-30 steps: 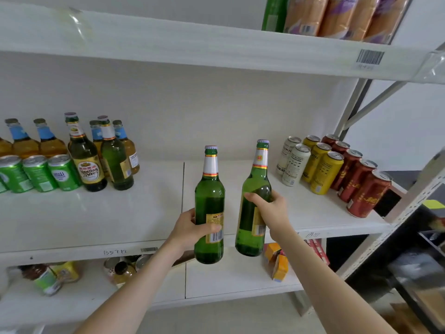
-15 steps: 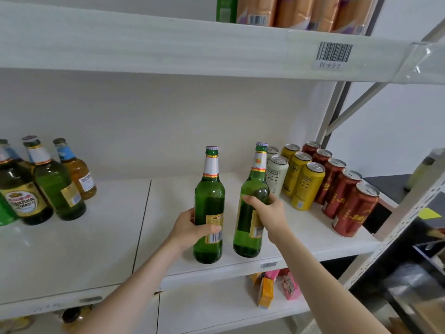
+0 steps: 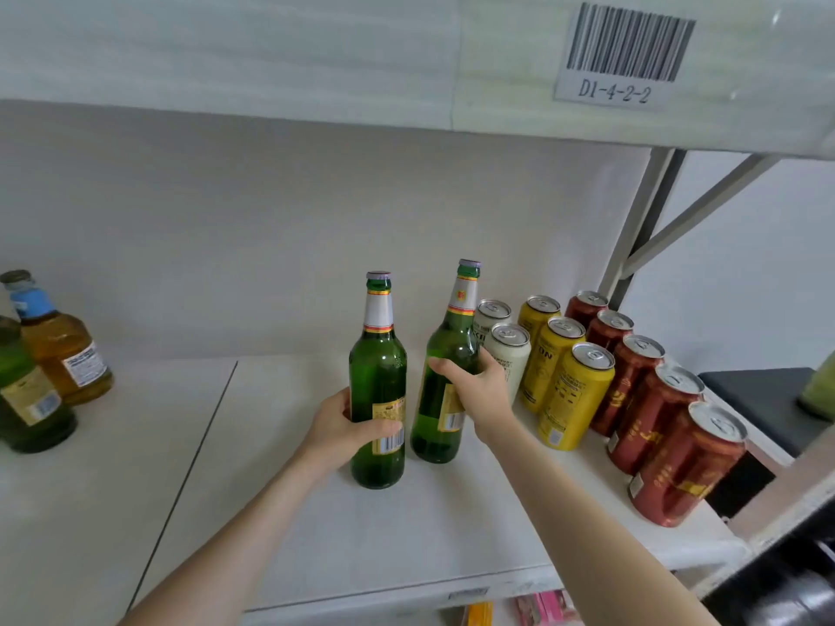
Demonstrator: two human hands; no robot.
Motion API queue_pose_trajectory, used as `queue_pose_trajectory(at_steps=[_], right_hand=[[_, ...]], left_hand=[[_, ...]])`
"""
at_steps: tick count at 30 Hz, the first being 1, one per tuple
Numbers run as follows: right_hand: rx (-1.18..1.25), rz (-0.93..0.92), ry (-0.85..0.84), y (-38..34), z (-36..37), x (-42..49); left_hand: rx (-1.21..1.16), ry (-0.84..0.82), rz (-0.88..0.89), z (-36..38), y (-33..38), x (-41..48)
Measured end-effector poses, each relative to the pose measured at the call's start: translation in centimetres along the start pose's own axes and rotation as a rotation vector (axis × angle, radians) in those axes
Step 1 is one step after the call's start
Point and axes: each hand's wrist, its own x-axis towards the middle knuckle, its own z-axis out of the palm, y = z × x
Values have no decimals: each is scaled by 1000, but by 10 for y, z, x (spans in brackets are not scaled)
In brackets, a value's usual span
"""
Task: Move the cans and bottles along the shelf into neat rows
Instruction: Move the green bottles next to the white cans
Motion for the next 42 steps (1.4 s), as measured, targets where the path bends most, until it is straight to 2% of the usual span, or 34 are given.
queue_pose_trajectory(at_steps=[9,24,35,42], right_hand=[[-15,-54,-7,3,17,54],[-76,-31,29,18,27,99],[-48,9,17,28,28,91],[74,83,68,47,19,54]], left_hand=[[-19,59,3,1,-11,41],[44,92,13,-4,-30,68],[37,48,41,-8,-29,61],[56,33,27,-8,-29,57]])
